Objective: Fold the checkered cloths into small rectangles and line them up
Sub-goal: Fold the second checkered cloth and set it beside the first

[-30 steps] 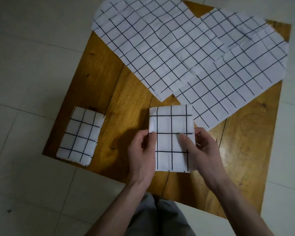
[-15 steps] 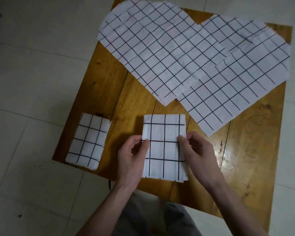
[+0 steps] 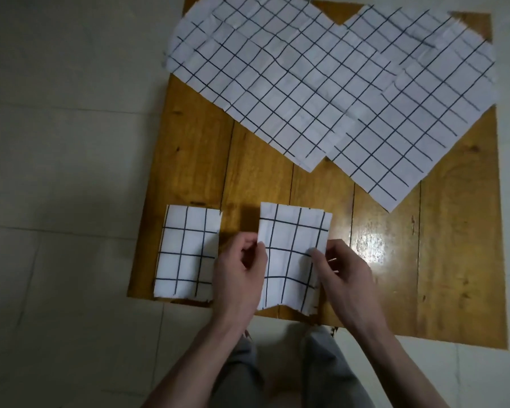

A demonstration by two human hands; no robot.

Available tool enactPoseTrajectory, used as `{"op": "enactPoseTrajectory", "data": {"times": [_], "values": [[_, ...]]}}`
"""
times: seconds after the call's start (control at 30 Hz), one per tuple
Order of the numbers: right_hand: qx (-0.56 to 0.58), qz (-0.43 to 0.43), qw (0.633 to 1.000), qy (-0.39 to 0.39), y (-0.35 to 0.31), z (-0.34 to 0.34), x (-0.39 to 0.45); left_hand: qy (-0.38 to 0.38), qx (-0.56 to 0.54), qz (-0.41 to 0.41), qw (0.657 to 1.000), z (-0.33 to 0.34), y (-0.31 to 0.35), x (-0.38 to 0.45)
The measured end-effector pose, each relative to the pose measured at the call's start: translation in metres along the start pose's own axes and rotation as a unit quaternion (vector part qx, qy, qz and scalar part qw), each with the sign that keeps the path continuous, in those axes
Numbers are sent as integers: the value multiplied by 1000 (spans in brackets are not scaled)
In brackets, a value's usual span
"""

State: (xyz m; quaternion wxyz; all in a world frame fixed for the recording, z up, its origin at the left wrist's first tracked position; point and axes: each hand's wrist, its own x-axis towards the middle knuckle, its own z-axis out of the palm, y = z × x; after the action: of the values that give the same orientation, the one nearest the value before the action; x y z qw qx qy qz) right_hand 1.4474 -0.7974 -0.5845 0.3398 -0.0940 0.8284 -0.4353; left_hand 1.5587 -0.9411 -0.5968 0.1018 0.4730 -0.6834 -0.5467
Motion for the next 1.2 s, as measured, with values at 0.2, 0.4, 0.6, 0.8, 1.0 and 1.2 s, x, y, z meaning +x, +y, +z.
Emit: {"op": "enactPoseTrajectory", "data": {"times": [0.2, 0.4, 0.6, 0.8, 1.0, 1.2], "values": [[5, 3, 1000, 23, -13, 22, -8, -1, 60, 15, 998, -19, -3, 5], [-78, -18, 996, 43, -1, 38, 2, 24, 152, 19, 988, -16, -10, 7], [-150, -37, 986, 61, 16, 43, 4, 1, 254, -8, 967, -14, -24, 9], [-177, -44, 981, 68, 19, 47, 5, -6, 280, 7, 960, -14, -29, 11], [-182, -39, 981, 56, 18, 45, 11, -7, 271, 27, 962, -15, -30, 13], [-148, -42, 986, 62, 17, 40, 12, -11, 303, 68, 950, -19, -27, 9]]}}
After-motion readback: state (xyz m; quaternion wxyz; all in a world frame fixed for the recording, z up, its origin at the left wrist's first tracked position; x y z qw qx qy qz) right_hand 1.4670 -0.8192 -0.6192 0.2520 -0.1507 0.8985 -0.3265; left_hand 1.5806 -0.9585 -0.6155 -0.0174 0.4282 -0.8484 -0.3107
